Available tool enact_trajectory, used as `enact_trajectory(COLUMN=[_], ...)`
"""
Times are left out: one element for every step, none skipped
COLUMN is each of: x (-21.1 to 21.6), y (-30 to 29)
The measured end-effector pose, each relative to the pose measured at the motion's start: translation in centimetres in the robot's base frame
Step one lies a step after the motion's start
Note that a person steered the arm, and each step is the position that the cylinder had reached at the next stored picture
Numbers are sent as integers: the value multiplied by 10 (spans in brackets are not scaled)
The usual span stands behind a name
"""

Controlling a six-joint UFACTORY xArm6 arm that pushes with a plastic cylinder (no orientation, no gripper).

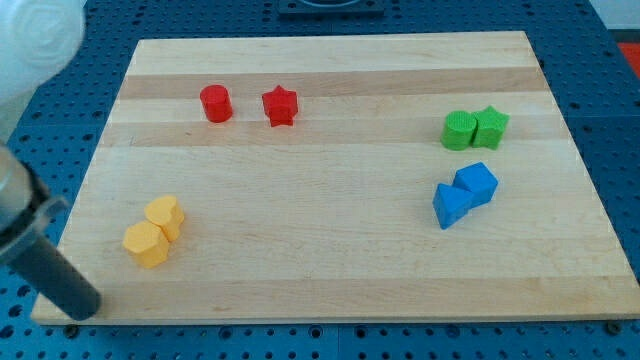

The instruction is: Separate the yellow hexagon and yellow heart from each other

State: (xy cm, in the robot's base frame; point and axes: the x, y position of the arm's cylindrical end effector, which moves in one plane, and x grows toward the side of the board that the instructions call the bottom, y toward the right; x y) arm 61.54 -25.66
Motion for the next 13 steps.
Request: enact_trajectory(x=[0, -2, -20, -44, -61, -57, -40, -24, -19, -18, -21, -50, -90], y=[-4, 6, 5, 5, 6, 24, 25, 19, 25, 44, 69, 71, 65])
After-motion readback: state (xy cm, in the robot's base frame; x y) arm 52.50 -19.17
